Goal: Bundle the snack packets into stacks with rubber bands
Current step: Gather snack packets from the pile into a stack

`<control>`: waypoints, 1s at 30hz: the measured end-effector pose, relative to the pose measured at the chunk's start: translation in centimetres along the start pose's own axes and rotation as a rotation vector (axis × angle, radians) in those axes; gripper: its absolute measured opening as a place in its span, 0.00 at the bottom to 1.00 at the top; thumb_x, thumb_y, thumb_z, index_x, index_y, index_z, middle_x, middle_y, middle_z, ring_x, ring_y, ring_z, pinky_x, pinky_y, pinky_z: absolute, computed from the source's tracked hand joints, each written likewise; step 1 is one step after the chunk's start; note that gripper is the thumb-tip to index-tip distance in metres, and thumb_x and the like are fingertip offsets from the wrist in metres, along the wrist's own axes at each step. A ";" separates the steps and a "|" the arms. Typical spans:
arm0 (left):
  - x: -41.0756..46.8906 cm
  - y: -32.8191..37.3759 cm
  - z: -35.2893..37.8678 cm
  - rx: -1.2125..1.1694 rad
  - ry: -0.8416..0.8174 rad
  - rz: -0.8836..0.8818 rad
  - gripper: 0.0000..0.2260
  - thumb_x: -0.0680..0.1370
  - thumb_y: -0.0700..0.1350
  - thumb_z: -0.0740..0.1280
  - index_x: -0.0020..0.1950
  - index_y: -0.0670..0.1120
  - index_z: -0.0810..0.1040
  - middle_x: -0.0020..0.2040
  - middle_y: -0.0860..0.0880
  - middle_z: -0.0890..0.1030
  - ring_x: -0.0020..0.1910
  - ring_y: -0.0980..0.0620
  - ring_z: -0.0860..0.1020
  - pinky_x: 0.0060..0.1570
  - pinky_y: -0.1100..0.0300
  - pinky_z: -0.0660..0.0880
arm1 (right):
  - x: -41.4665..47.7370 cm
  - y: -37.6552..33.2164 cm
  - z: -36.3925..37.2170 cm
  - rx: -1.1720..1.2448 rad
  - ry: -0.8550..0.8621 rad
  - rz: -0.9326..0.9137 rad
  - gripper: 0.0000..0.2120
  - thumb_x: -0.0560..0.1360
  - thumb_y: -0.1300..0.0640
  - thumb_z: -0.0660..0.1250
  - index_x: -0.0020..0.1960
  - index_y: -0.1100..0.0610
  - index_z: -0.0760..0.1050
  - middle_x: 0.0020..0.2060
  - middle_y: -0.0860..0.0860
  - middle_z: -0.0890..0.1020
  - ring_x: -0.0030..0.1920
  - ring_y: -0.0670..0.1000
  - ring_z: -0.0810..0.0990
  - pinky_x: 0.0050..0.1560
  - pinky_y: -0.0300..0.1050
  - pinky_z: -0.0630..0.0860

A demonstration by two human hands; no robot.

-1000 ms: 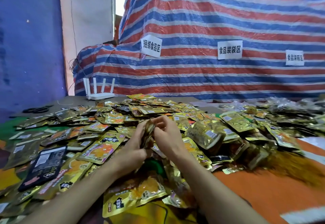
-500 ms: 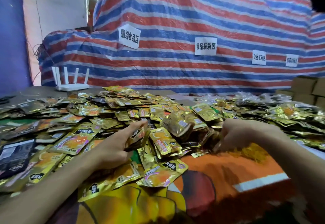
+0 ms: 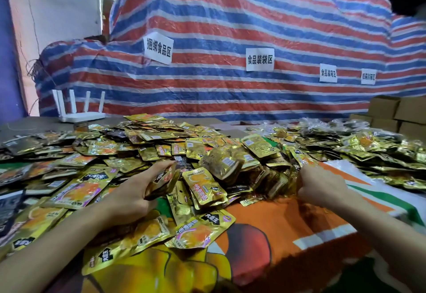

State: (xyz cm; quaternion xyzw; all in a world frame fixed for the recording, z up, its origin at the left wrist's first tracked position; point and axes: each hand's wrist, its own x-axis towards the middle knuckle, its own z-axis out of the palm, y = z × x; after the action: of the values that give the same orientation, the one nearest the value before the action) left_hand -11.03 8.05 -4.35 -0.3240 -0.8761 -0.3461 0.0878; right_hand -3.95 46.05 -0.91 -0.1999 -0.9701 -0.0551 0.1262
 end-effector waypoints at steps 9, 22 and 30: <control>0.0 -1.3 -0.4 -0.033 -0.034 0.008 0.39 0.75 0.34 0.69 0.73 0.69 0.60 0.57 0.56 0.77 0.48 0.64 0.78 0.42 0.73 0.72 | 0.0 1.0 -1.5 0.162 0.032 0.114 0.07 0.70 0.63 0.67 0.45 0.59 0.84 0.38 0.54 0.85 0.37 0.54 0.82 0.33 0.41 0.72; -0.2 -1.7 -0.4 -0.286 0.031 -0.069 0.31 0.77 0.29 0.66 0.71 0.59 0.68 0.51 0.49 0.77 0.45 0.53 0.78 0.43 0.62 0.76 | -0.4 0.1 -4.4 0.280 0.082 0.024 0.06 0.72 0.62 0.69 0.40 0.54 0.83 0.39 0.53 0.85 0.40 0.54 0.82 0.43 0.51 0.83; -0.1 0.0 -1.2 -0.871 0.144 -0.198 0.25 0.64 0.33 0.64 0.62 0.38 0.75 0.47 0.38 0.82 0.40 0.47 0.78 0.42 0.52 0.77 | -1.8 -8.0 -5.3 0.818 -0.002 -0.261 0.04 0.72 0.59 0.77 0.40 0.52 0.86 0.37 0.48 0.86 0.38 0.44 0.84 0.38 0.40 0.80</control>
State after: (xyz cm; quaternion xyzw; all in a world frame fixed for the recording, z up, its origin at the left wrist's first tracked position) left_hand -11.05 7.18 -3.48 -0.2202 -0.6673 -0.7109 -0.0294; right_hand -4.35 37.20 3.27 -0.0092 -0.9293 0.3189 0.1860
